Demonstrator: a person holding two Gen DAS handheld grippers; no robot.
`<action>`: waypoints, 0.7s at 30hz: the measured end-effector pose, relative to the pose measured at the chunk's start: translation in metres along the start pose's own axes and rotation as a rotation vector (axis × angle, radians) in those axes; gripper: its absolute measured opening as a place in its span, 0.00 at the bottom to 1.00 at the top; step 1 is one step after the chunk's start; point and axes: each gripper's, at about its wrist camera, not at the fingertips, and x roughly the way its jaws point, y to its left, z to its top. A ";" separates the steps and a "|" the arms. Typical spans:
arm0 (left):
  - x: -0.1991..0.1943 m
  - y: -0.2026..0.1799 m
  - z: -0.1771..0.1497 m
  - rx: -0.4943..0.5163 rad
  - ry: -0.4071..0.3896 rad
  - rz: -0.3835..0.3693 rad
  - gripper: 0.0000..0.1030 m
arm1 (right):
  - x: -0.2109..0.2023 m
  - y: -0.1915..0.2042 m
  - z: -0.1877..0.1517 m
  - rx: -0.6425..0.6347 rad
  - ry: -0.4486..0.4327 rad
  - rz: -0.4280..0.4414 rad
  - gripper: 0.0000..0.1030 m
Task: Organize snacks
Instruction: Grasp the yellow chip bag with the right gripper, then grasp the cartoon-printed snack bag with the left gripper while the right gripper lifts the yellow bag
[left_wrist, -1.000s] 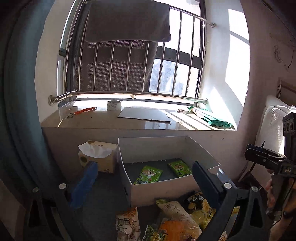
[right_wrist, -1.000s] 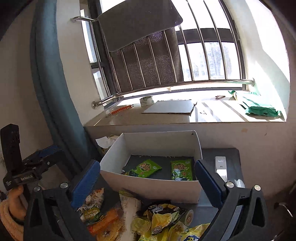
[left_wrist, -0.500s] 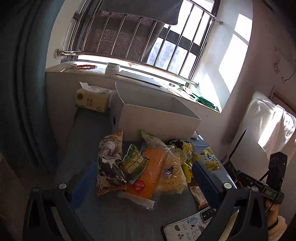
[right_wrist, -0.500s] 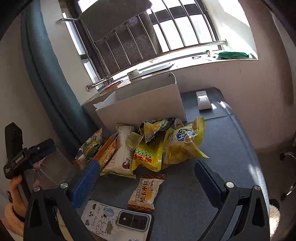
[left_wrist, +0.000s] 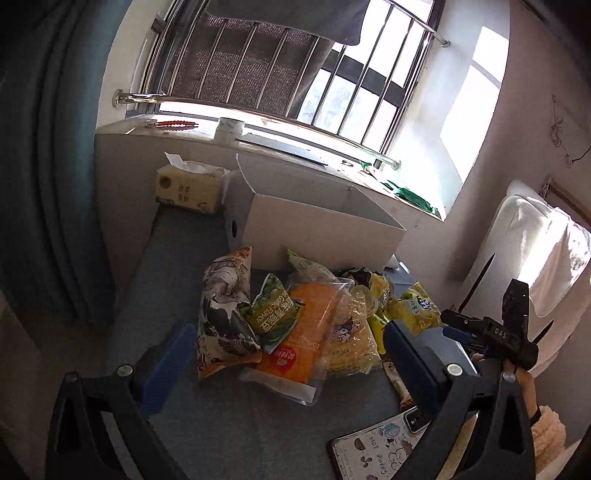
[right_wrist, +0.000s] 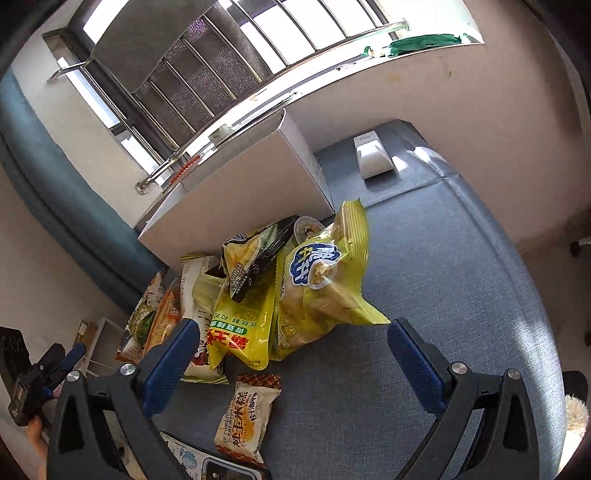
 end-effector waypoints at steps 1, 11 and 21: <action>0.000 0.002 0.000 -0.004 -0.001 -0.002 1.00 | 0.004 -0.004 0.005 0.000 -0.006 -0.002 1.00; 0.004 0.017 -0.002 -0.047 0.018 0.012 1.00 | 0.047 -0.038 0.050 0.016 0.111 0.100 1.00; 0.013 0.028 -0.001 -0.076 0.049 0.028 1.00 | 0.057 -0.008 0.036 -0.136 0.154 0.021 0.41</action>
